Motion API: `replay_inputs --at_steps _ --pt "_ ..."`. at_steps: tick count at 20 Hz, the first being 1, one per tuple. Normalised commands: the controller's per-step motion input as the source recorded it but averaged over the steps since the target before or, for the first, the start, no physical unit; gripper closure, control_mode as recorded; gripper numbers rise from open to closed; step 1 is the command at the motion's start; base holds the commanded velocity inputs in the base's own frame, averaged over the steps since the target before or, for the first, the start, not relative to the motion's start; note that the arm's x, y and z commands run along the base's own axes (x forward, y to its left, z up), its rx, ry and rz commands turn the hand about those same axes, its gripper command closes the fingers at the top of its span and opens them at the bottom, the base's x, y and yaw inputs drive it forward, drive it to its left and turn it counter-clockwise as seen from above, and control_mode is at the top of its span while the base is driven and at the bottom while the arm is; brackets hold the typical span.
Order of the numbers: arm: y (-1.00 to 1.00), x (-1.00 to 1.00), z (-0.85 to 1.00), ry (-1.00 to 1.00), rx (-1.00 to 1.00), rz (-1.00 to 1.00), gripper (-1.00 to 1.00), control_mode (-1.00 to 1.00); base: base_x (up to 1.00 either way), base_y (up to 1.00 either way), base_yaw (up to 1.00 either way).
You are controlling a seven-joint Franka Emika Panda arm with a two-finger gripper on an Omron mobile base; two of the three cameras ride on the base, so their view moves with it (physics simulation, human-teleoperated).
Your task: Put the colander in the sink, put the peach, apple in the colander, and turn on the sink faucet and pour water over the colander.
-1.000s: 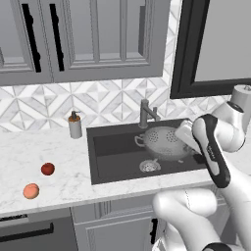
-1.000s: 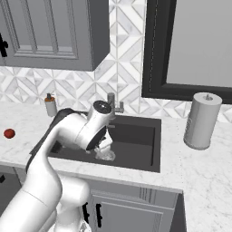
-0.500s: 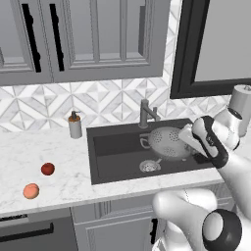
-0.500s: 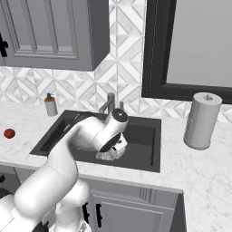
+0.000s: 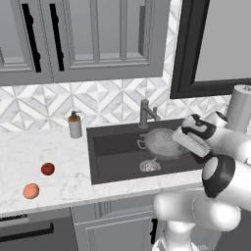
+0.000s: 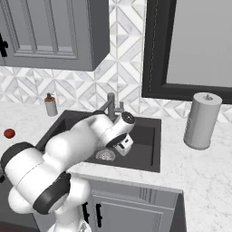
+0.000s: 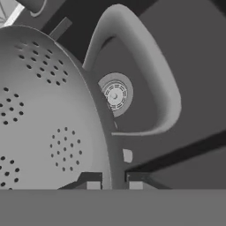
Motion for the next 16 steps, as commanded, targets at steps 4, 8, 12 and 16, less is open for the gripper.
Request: replay_inputs --at_steps 4,8,12,16 --pt "-0.03 0.47 -0.47 0.02 0.00 0.08 1.00 -1.00 0.00 0.00 0.00" --pt "-0.14 0.42 -0.46 0.01 0.00 0.10 1.00 -1.00 0.00 0.00 0.00" --pt "-0.17 0.49 -0.35 0.01 0.01 0.09 1.00 -1.00 0.00 0.00 0.00" --pt "-0.13 0.54 -0.34 0.03 0.01 0.05 1.00 -1.00 0.00 0.00 0.00"
